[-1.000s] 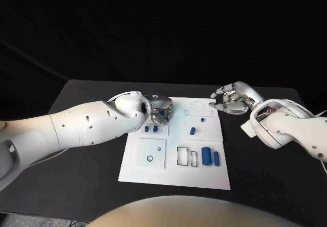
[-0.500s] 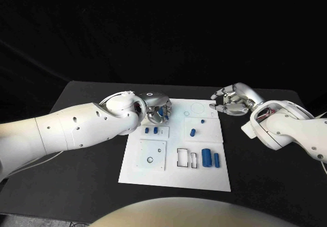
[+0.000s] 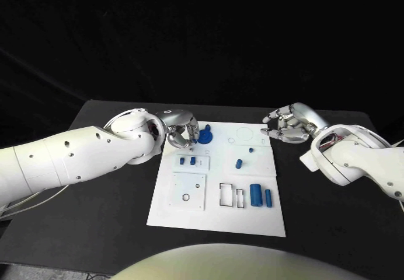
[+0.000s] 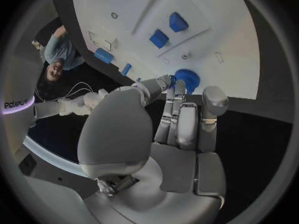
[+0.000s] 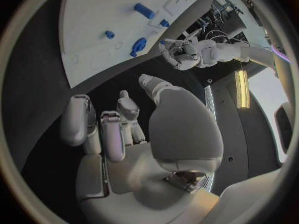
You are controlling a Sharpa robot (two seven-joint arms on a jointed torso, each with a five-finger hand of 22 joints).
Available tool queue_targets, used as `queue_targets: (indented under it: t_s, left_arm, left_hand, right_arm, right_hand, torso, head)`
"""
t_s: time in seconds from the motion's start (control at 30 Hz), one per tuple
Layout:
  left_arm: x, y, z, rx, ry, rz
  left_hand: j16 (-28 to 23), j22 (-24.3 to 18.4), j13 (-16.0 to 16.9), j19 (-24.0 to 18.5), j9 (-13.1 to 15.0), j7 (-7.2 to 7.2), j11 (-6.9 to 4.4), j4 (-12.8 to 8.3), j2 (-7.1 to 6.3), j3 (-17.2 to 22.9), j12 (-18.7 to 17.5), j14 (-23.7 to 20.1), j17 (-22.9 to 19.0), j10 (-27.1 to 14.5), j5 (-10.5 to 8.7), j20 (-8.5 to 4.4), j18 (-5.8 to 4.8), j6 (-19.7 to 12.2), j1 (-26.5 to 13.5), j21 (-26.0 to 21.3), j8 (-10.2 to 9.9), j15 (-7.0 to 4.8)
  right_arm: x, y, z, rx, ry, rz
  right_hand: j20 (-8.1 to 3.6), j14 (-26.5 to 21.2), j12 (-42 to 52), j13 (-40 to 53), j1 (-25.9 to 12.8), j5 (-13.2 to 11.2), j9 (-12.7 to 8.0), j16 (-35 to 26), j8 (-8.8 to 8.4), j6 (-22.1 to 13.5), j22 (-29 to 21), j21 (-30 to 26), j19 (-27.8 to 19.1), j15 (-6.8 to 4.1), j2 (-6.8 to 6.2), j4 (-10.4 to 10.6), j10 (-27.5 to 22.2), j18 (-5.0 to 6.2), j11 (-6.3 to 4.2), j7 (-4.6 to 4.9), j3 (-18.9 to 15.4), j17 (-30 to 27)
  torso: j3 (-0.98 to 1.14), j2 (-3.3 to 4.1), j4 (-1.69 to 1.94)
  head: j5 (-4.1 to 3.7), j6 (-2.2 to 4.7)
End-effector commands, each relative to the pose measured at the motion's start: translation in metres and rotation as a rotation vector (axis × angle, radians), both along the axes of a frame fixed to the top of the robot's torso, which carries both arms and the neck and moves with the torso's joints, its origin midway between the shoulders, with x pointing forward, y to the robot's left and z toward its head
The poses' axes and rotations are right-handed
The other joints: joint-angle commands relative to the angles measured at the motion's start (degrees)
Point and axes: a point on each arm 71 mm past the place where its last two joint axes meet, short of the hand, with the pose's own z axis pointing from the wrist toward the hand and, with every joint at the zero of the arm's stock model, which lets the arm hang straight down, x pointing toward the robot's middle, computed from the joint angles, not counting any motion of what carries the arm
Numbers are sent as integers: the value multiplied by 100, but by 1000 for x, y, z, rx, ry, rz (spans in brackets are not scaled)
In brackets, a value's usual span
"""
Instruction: Assemble the parts on the task board
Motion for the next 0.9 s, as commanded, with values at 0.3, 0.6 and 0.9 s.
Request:
queue_targets:
  t_s: [0.3, 0.6, 0.9]
  left_arm:
    - [2, 13, -9, 30, 92, 23]
    - [6, 12, -15, 33, 96, 26]
    - [6, 8, -17, 31, 98, 21]
  left_hand:
    - [-41, 682, -10, -66, 10, 4, 1, 10, 4, -32, -59, -39, -45, 38, 14, 17, -39, 30, -82, -49, -37, -3]
    - [-45, 682, -9, -70, 11, 3, 0, 8, 8, -29, -65, -45, -58, 46, 14, 17, -39, 33, -79, -50, -39, -3]
    - [-45, 679, -8, -79, 11, 4, 0, 5, 7, -28, -72, -48, -60, 52, 14, 18, -37, 29, -77, -59, -45, -3]
  right_arm:
    - [0, 2, 0, -2, -6, 11]
    - [-1, 3, -1, -1, -5, 13]
    - [-2, 3, -1, 0, -4, 14]
  right_hand:
    - [-3, 408, 5, 7, -2, 27, 5, -22, 24, -33, 466, -14, -40, -26, 19, 2, 18, 33, -5, -4, 45, 792]
    - [-6, 406, -2, -10, 1, 31, 19, -30, 34, -25, 462, -27, -39, -30, 10, -7, 29, 34, -9, -7, 57, 782]
    - [-6, 406, -2, -10, 1, 31, 19, -30, 34, -25, 462, -27, -39, -30, 10, -7, 29, 34, -9, -7, 57, 782]
  torso:
    - [-7, 10, -15]
    - [-3, 19, -17]
    - [-2, 20, -15]
  head:
    - [40, 5]
    - [21, 1]
    - [14, -12]
